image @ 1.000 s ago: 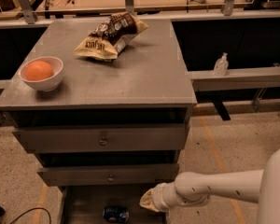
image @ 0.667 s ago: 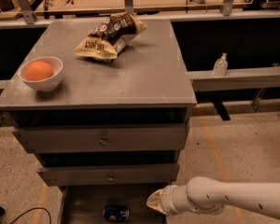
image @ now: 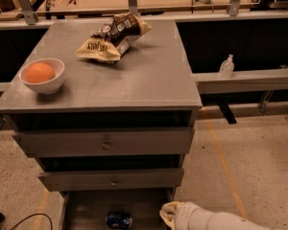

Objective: Place pepsi can into bottom drawer

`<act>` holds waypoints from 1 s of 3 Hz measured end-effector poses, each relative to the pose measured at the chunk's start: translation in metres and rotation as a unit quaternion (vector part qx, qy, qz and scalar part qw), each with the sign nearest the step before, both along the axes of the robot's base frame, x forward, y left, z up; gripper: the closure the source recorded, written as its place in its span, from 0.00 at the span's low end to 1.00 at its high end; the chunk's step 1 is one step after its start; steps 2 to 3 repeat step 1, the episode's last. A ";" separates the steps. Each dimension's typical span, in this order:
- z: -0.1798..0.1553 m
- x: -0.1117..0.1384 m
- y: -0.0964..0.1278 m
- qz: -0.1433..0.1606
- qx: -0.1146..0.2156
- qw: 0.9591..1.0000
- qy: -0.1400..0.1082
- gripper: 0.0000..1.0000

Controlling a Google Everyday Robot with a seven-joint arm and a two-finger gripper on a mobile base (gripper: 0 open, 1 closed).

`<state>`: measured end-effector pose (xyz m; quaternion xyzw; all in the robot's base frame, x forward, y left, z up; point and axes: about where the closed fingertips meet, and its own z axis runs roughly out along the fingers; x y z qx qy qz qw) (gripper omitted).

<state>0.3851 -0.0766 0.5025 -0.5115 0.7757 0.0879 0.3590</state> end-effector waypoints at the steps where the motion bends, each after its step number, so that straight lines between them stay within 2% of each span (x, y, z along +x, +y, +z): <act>1: 0.013 -0.013 -0.008 -0.006 -0.034 0.999 -0.028 0.82; 3: 0.013 -0.013 -0.008 -0.006 -0.034 0.999 -0.028 0.82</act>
Offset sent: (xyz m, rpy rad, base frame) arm 0.0000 0.0000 0.0000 0.0000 0.0000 0.0000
